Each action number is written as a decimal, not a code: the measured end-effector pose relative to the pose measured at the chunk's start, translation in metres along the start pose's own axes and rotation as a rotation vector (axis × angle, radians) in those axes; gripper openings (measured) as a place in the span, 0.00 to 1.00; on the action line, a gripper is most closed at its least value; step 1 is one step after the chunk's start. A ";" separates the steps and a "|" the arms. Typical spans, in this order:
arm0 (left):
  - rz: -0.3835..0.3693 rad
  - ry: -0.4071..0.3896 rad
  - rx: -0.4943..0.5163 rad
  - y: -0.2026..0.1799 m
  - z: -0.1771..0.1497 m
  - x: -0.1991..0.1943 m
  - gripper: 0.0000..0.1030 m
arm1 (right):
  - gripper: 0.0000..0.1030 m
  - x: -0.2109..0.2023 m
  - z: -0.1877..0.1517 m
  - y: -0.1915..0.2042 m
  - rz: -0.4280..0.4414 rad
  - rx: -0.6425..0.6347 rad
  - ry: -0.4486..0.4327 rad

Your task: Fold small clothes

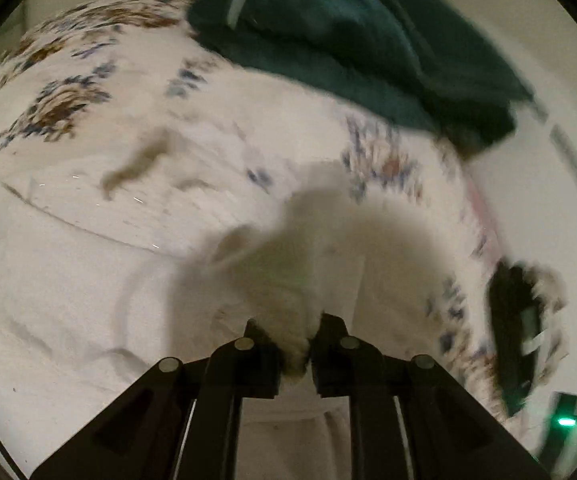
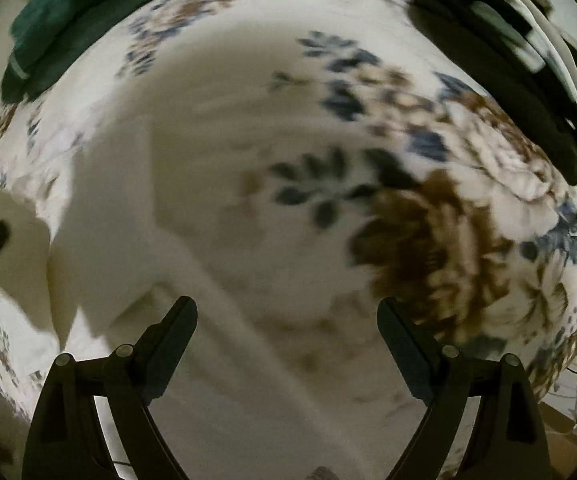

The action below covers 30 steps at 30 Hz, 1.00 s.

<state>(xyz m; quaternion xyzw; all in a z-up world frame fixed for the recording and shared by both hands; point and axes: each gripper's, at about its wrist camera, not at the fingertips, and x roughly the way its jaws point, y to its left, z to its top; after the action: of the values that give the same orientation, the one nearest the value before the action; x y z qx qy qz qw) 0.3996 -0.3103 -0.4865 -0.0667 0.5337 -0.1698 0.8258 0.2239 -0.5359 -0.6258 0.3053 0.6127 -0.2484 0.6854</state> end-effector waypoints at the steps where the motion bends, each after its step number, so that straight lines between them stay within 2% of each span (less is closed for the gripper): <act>1: 0.039 0.014 0.043 -0.015 -0.004 0.009 0.15 | 0.90 0.000 0.005 -0.012 0.013 0.003 0.011; 2: 0.057 0.010 0.070 -0.026 -0.008 0.009 0.20 | 0.90 -0.001 0.007 -0.020 0.028 0.006 0.027; 3: 0.073 -0.004 0.097 -0.032 -0.012 0.007 0.34 | 0.90 -0.001 0.012 -0.030 0.043 0.009 0.052; 4: 0.074 -0.012 0.110 -0.031 -0.013 0.006 0.57 | 0.90 -0.001 0.017 -0.038 0.063 0.013 0.073; 5: 0.075 -0.028 0.126 -0.029 -0.016 -0.001 0.72 | 0.90 -0.003 0.022 -0.044 0.097 0.013 0.088; 6: 0.091 -0.036 0.133 -0.027 -0.014 -0.001 0.92 | 0.80 -0.006 0.028 -0.048 0.142 0.010 0.089; 7: 0.121 -0.051 0.138 -0.022 -0.017 -0.007 0.95 | 0.60 -0.008 0.032 -0.049 0.169 0.003 0.092; 9: 0.214 -0.083 0.139 0.004 -0.022 -0.022 0.95 | 0.50 -0.007 0.045 -0.039 0.248 -0.029 0.126; 11: 0.317 -0.092 0.116 0.036 -0.033 -0.039 0.95 | 0.50 -0.006 0.060 -0.022 0.348 -0.062 0.137; 13: 0.404 -0.081 0.067 0.072 -0.046 -0.052 0.95 | 0.53 -0.002 0.075 0.004 0.394 -0.113 0.129; 14: 0.466 -0.063 0.032 0.095 -0.056 -0.058 0.95 | 0.57 0.002 0.081 0.019 0.413 -0.141 0.129; 15: 0.495 -0.050 0.007 0.108 -0.062 -0.061 0.95 | 0.65 0.010 0.088 0.036 0.419 -0.174 0.134; 17: 0.535 -0.025 -0.059 0.140 -0.076 -0.067 0.95 | 0.65 0.030 0.095 0.073 0.387 -0.234 0.159; 20: 0.586 0.010 -0.143 0.177 -0.095 -0.071 0.95 | 0.65 0.068 0.096 0.117 0.266 -0.331 0.312; 22: 0.608 0.010 -0.168 0.187 -0.100 -0.074 0.95 | 0.63 0.080 0.081 0.135 0.248 -0.377 0.389; 23: 0.607 0.004 -0.179 0.190 -0.104 -0.075 0.95 | 0.58 0.080 0.076 0.141 0.231 -0.406 0.386; 24: 0.607 -0.002 -0.188 0.191 -0.107 -0.076 0.95 | 0.30 0.077 0.069 0.146 0.199 -0.439 0.363; 25: 0.608 -0.003 -0.193 0.192 -0.109 -0.076 0.95 | 0.10 0.073 0.064 0.149 0.168 -0.452 0.330; 30: 0.579 -0.014 -0.224 0.196 -0.110 -0.083 0.95 | 0.07 0.015 0.052 0.155 0.193 -0.539 0.055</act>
<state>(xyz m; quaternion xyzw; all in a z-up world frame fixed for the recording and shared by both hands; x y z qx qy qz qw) 0.3103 -0.0904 -0.5185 -0.0034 0.5402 0.1330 0.8310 0.3724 -0.4666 -0.6198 0.1756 0.6431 -0.0022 0.7454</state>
